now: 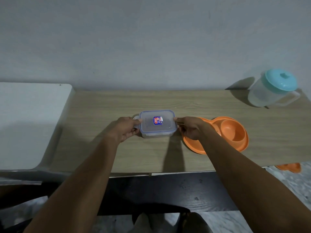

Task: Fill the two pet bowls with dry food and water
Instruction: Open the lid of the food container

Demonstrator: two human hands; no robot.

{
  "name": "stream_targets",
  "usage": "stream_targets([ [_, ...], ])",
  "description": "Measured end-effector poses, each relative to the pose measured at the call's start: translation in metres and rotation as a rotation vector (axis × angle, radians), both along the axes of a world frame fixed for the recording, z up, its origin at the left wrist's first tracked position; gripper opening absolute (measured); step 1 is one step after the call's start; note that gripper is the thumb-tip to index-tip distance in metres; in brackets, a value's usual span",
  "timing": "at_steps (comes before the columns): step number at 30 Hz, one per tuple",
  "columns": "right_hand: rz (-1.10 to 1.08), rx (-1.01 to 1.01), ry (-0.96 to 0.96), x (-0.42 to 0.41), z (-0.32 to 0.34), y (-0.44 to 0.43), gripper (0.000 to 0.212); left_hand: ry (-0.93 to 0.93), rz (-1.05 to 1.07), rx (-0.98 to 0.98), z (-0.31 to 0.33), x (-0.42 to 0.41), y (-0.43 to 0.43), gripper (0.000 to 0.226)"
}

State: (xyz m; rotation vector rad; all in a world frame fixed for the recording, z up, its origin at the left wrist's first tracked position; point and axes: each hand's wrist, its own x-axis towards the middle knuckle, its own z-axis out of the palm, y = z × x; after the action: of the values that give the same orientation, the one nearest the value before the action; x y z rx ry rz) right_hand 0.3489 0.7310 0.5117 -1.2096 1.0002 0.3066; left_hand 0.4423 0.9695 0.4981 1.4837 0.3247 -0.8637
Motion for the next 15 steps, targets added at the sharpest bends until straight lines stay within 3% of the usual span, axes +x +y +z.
stream_targets([
  [2,-0.055,-0.046,-0.011,0.005,0.000,0.007,0.024,-0.036,-0.002,0.019,-0.004,0.003,0.001,0.007],
  [5,-0.096,-0.306,-0.094,0.012,-0.002,0.020,0.035,-0.077,-0.003,0.034,-0.004,0.004,0.000,0.015],
  [9,-0.199,-0.428,-0.178,0.000,-0.011,0.033,0.027,-0.290,-0.049,0.218,0.006,0.009,-0.008,0.025],
  [11,-0.326,-0.438,-0.190,-0.013,-0.013,0.046,0.026,-0.447,-0.134,0.343,0.009,0.017,-0.014,0.030],
  [15,-0.566,-0.230,-0.213,-0.037,-0.024,0.090,0.042,-0.616,-0.334,0.322,0.017,0.029,-0.037,0.025],
])
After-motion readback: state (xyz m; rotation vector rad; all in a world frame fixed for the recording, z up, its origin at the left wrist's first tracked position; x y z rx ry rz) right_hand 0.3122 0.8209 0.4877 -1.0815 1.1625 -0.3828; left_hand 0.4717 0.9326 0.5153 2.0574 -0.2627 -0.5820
